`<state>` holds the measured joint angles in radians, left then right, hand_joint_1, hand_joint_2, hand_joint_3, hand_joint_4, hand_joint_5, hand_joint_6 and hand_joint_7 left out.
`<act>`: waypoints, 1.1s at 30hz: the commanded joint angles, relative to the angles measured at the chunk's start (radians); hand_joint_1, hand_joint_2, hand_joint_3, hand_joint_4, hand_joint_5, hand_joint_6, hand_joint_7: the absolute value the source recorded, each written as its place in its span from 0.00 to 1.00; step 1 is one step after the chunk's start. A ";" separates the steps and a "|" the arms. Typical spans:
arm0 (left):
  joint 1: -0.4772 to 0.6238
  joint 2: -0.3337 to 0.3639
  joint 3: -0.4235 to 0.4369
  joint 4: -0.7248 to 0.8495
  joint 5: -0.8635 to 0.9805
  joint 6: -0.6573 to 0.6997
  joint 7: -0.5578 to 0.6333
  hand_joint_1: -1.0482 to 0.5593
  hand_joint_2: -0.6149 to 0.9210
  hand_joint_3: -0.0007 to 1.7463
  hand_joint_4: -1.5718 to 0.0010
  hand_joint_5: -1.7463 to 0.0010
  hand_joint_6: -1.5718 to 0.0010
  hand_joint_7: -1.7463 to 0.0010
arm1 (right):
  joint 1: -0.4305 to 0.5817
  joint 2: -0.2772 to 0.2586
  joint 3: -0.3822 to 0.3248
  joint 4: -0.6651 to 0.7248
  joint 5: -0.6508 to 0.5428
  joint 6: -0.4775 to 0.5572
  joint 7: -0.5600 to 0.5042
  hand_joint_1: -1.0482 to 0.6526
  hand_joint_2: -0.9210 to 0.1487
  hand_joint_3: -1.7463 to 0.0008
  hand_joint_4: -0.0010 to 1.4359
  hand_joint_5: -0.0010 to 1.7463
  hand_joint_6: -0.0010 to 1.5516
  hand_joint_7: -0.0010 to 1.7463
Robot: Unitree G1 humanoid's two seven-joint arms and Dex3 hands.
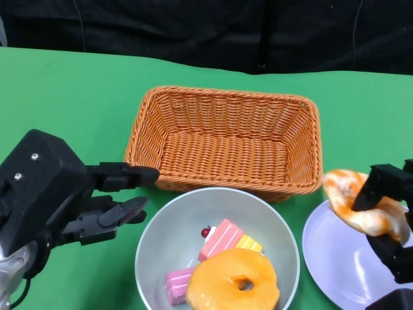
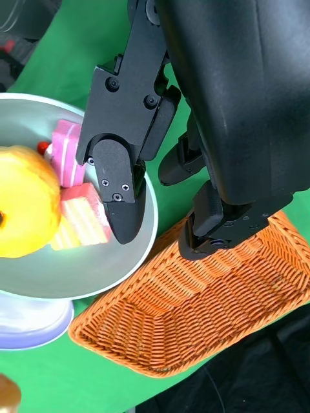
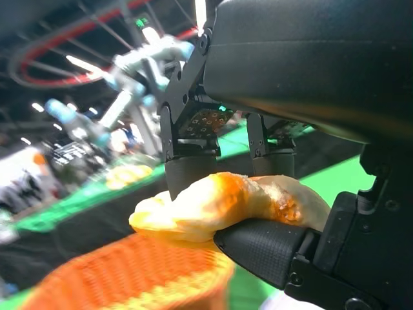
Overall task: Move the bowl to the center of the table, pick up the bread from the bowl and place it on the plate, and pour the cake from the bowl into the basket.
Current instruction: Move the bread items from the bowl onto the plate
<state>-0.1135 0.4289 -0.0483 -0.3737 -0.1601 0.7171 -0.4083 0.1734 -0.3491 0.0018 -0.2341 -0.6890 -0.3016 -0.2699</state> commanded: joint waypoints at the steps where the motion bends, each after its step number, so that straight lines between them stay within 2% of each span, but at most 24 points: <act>1: 0.011 -0.005 0.023 -0.004 -0.007 -0.001 0.011 0.38 1.00 0.29 0.70 0.63 0.66 0.99 | -0.002 -0.034 -0.010 0.033 -0.013 0.025 0.034 0.60 0.80 0.04 0.71 1.00 0.56 0.91; 2: 0.012 -0.015 0.028 0.002 -0.009 -0.004 0.017 0.38 1.00 0.28 0.70 0.63 0.67 0.99 | -0.001 -0.044 -0.003 0.037 -0.015 0.055 0.082 0.60 0.79 0.04 0.70 1.00 0.56 0.90; 3: 0.013 -0.022 0.031 0.006 -0.010 -0.006 0.019 0.38 1.00 0.27 0.70 0.63 0.68 1.00 | -0.001 -0.051 0.001 0.037 -0.016 0.078 0.116 0.59 0.74 0.10 0.67 1.00 0.58 0.77; 4: 0.011 -0.024 0.032 0.010 -0.012 -0.005 0.015 0.38 1.00 0.27 0.70 0.63 0.68 1.00 | 0.000 -0.055 0.005 0.033 -0.008 0.110 0.164 0.59 0.71 0.12 0.65 1.00 0.60 0.72; 5: 0.009 -0.025 0.034 0.017 -0.014 -0.007 0.010 0.38 1.00 0.27 0.70 0.63 0.68 1.00 | 0.001 -0.059 0.009 0.025 0.000 0.144 0.212 0.59 0.66 0.19 0.62 1.00 0.61 0.64; 6: 0.007 -0.025 0.034 0.021 -0.014 -0.007 0.005 0.38 1.00 0.28 0.70 0.64 0.68 1.00 | 0.002 -0.060 0.010 0.013 0.009 0.178 0.258 0.58 0.56 0.32 0.58 0.98 0.61 0.53; 7: 0.006 -0.025 0.035 0.024 -0.014 -0.008 0.002 0.38 1.00 0.28 0.71 0.64 0.68 1.00 | 0.003 -0.060 0.011 0.002 0.015 0.204 0.290 0.57 0.49 0.41 0.56 0.94 0.62 0.45; 8: 0.005 -0.022 0.034 0.032 -0.012 -0.011 -0.003 0.38 1.00 0.28 0.71 0.64 0.68 1.00 | 0.004 -0.072 0.018 -0.023 0.007 0.251 0.359 0.57 0.44 0.46 0.55 0.91 0.63 0.40; 9: 0.004 -0.019 0.033 0.039 -0.011 -0.013 -0.005 0.37 1.00 0.28 0.70 0.64 0.67 1.00 | 0.005 -0.080 0.023 -0.042 0.001 0.286 0.408 0.53 0.28 0.63 0.45 0.69 0.52 0.24; 10: 0.004 -0.017 0.032 0.043 -0.010 -0.015 -0.007 0.37 1.00 0.28 0.70 0.64 0.67 1.00 | 0.005 -0.085 0.026 -0.057 -0.005 0.311 0.442 0.51 0.18 0.75 0.43 0.59 0.51 0.15; 12: 0.003 -0.016 0.032 0.046 -0.010 -0.017 -0.008 0.36 1.00 0.28 0.70 0.64 0.67 1.00 | 0.005 -0.087 0.029 -0.074 -0.010 0.337 0.471 0.50 0.08 0.86 0.42 0.51 0.50 0.06; 13: 0.003 -0.012 0.032 0.050 -0.010 -0.019 -0.013 0.36 1.00 0.28 0.70 0.64 0.67 1.00 | 0.010 -0.096 0.037 -0.095 -0.021 0.357 0.502 0.50 0.06 0.88 0.42 0.50 0.50 0.05; 14: 0.002 -0.009 0.031 0.053 -0.010 -0.020 -0.016 0.37 1.00 0.27 0.70 0.64 0.67 1.00 | 0.014 -0.103 0.043 -0.111 -0.029 0.372 0.525 0.41 0.03 0.91 0.26 0.42 0.37 0.03; 15: 0.002 -0.007 0.031 0.055 -0.011 -0.021 -0.019 0.37 1.00 0.27 0.70 0.64 0.67 1.00 | 0.017 -0.108 0.047 -0.123 -0.035 0.384 0.542 0.35 0.01 0.93 0.16 0.37 0.28 0.01; 17: 0.002 -0.004 0.031 0.058 -0.013 -0.020 -0.023 0.37 1.00 0.27 0.70 0.64 0.67 1.00 | 0.020 -0.110 0.058 -0.141 -0.061 0.409 0.562 0.32 0.00 0.94 0.11 0.35 0.23 0.00; 18: 0.002 -0.003 0.032 0.060 -0.013 -0.019 -0.026 0.37 1.00 0.27 0.70 0.64 0.68 1.00 | 0.021 -0.110 0.064 -0.148 -0.078 0.422 0.570 0.25 0.00 0.92 0.05 0.33 0.16 0.00; 19: 0.001 -0.003 0.032 0.061 -0.014 -0.018 -0.029 0.37 1.00 0.27 0.71 0.64 0.68 1.00 | 0.021 -0.110 0.069 -0.154 -0.091 0.432 0.576 0.23 0.00 0.91 0.03 0.32 0.14 0.00; 21: 0.003 -0.001 0.031 0.060 -0.012 -0.016 -0.033 0.37 1.00 0.27 0.71 0.64 0.68 1.00 | 0.029 -0.111 0.083 -0.173 -0.136 0.455 0.584 0.17 0.00 0.89 0.01 0.29 0.10 0.00; 24: 0.003 -0.001 0.030 0.060 -0.010 -0.016 -0.035 0.37 1.00 0.27 0.71 0.64 0.69 1.00 | 0.032 -0.109 0.091 -0.184 -0.159 0.470 0.588 0.15 0.00 0.88 0.00 0.26 0.08 0.00; 27: 0.004 0.003 0.029 0.056 -0.011 -0.008 -0.036 0.38 1.00 0.27 0.71 0.64 0.68 1.00 | 0.048 -0.086 0.097 -0.218 -0.191 0.489 0.569 0.11 0.00 0.87 0.00 0.22 0.05 0.01; 33: 0.004 0.005 0.030 0.054 -0.013 -0.007 -0.038 0.38 1.00 0.28 0.72 0.64 0.68 1.00 | 0.060 -0.069 0.101 -0.281 -0.208 0.512 0.587 0.09 0.00 0.86 0.00 0.21 0.04 0.01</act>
<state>-0.1124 0.4147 -0.0329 -0.3220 -0.1654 0.7088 -0.4360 0.2251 -0.4232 0.1066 -0.4820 -0.8888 0.2005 0.3087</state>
